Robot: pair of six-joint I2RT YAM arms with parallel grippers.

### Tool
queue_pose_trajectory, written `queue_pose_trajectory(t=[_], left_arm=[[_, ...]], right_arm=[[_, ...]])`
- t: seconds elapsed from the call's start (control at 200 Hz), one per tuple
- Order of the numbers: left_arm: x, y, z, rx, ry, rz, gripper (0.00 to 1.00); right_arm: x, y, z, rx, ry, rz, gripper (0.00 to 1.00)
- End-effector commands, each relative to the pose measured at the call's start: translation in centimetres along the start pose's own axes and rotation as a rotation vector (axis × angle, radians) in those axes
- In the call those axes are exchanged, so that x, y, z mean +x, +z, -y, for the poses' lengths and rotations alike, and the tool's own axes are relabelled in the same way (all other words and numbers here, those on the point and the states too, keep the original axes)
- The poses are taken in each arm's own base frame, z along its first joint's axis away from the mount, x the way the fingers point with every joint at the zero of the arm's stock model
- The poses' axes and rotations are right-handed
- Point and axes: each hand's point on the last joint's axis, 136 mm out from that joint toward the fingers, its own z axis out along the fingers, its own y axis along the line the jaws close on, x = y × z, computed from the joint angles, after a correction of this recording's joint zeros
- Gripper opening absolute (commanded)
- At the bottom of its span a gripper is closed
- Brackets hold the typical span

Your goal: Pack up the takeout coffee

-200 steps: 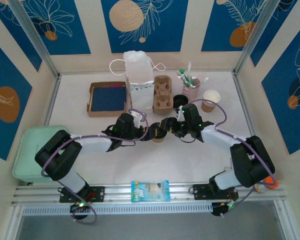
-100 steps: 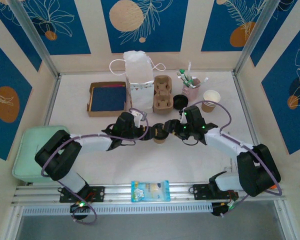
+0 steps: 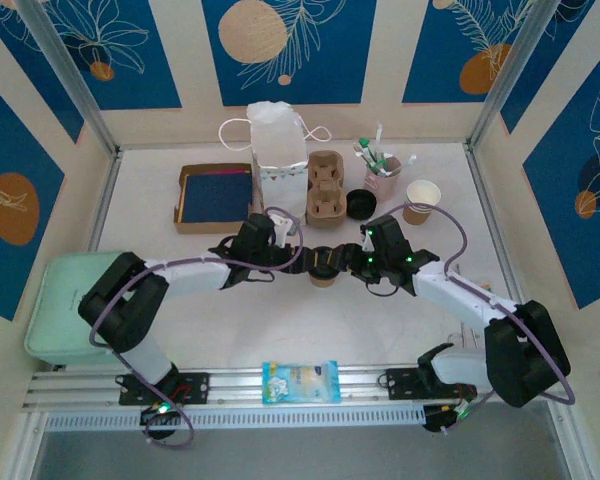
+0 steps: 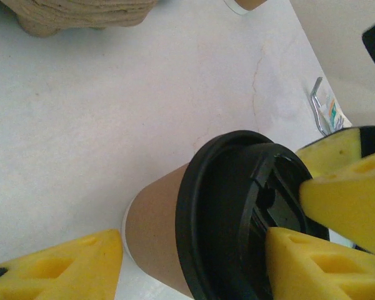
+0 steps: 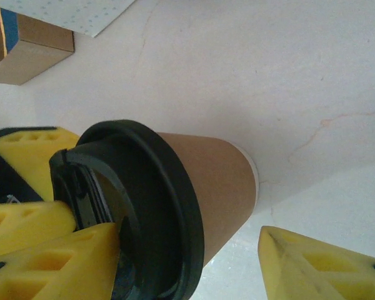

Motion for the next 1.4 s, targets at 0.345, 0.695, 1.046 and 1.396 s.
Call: queue_pose_trajectory(t=[0.345, 0.695, 1.046, 1.396], left_arm=[[1.5, 0.9, -2.8, -0.113, -0.013, -0.114, 0.61], [-1.0, -1.2, 0.0, -0.069, 0.013, -0.049, 0.69], [-1.8, -2.1, 0.9, -0.055, 0.02, -0.022, 0.74], [-0.6, -1.4, 0.0, -0.06, -0.003, -0.044, 0.73]], right_arm=[[4.4, -1.1, 2.5, 0.119, 0.032, -0.156, 0.6], [2.6, -2.7, 0.8, 0.099, -0.005, -0.114, 0.6], [2.5, -2.7, 0.7, 0.086, 0.004, -0.111, 0.6], [1.6, -2.5, -0.3, 0.058, -0.004, -0.103, 0.61]])
